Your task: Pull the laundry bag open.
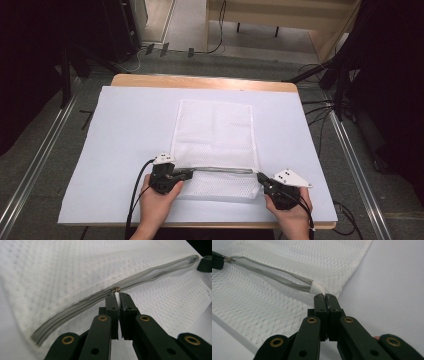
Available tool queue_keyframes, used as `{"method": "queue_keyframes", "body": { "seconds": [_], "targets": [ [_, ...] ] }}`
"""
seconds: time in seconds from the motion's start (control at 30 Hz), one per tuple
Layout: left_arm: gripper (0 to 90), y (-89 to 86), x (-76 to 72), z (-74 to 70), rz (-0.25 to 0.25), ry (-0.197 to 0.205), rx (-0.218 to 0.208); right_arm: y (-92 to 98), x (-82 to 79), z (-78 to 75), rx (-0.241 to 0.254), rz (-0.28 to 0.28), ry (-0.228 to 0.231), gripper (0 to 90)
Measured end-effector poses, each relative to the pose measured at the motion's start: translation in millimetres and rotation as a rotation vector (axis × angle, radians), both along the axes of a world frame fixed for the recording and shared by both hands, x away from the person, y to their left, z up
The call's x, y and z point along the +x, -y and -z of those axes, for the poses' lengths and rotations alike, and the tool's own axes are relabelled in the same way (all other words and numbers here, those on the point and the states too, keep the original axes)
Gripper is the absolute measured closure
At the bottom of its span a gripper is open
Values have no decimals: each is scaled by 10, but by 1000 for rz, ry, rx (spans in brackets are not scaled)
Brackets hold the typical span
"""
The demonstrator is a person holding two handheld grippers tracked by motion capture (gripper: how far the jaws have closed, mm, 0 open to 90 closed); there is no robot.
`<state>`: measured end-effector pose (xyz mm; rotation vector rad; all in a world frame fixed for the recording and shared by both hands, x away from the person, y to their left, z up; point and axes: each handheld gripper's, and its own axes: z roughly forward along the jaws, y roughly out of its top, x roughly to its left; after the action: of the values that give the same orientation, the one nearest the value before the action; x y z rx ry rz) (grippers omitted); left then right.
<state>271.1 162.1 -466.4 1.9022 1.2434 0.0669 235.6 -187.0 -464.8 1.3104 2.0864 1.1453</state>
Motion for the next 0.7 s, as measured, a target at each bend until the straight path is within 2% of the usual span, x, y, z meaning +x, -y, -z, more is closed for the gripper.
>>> {"method": "queue_keyframes", "body": {
  "seconds": [0.13, 0.23, 0.43, 0.57, 0.7],
  "targets": [
    [880, -215, -37, 17, -33, 0, 13, 6, 2, 3, 0, 1, -5, 900],
    [880, -312, -48, 27, -47, -6, 7, 7, 4, 9, -2, 3, -8, 900],
    [879, -524, -103, -5, -72, 7, 31, 23, 15, 26, -3, 15, -16, 900],
    [880, -608, -132, 3, -92, -5, 19, 51, 26, 39, -9, 21, -15, 900],
    [880, -627, -172, -18, -86, 2, 14, 71, 32, 46, 0, 32, -18, 900]
  ]
}}
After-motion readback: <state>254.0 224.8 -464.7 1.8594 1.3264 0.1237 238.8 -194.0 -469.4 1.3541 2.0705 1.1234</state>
